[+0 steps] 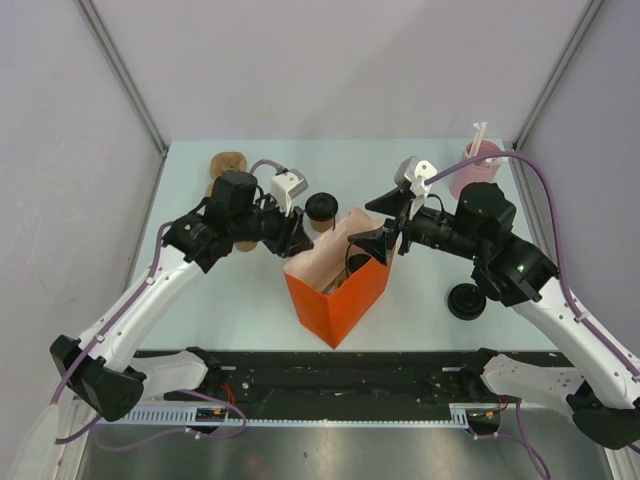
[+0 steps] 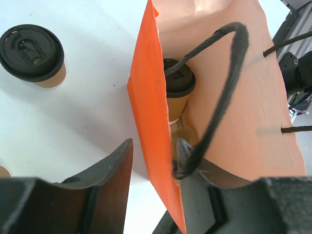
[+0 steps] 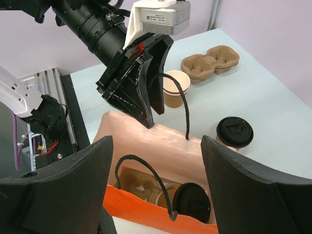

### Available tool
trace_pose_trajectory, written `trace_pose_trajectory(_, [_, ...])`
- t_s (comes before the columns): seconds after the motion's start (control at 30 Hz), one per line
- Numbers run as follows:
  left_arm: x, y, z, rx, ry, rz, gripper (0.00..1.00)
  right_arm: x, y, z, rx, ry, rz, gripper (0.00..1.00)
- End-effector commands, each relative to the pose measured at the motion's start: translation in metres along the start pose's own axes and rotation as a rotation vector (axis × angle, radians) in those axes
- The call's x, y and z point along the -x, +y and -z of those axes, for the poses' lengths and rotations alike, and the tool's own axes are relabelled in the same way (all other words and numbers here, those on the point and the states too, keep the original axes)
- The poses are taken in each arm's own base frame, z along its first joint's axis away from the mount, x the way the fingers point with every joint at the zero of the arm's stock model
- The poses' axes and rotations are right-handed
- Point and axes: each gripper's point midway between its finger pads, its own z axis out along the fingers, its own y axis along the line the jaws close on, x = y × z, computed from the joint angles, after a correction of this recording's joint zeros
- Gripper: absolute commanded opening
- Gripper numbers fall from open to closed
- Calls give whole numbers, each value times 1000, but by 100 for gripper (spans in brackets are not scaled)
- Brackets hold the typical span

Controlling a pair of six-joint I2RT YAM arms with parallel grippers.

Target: Pack the takeout coffee

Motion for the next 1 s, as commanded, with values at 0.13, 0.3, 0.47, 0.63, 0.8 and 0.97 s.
trace_pose_trajectory(0.13, [24,-10,13,-25,-63,-85,61,15,-1,-2,6,-54,13,78])
trace_pose_trajectory(0.3, [33,-12,19,-22,-85,-114,72,12,-5,-5,-6,-44,5,78])
trace_pose_trajectory(0.47, [45,-19,31,-35,-112,-141,83,13,-3,-6,3,-49,4,79])
trace_pose_trajectory(0.63, [56,-32,47,-67,-143,-176,100,10,-9,-3,-18,-38,-6,80])
trace_pose_trajectory(0.8, [73,-34,73,-12,-210,-233,100,15,-15,3,-25,-54,-55,81])
trace_pose_trajectory(0.97, [84,-24,95,79,-265,-224,100,26,-30,8,-67,-96,-87,82])
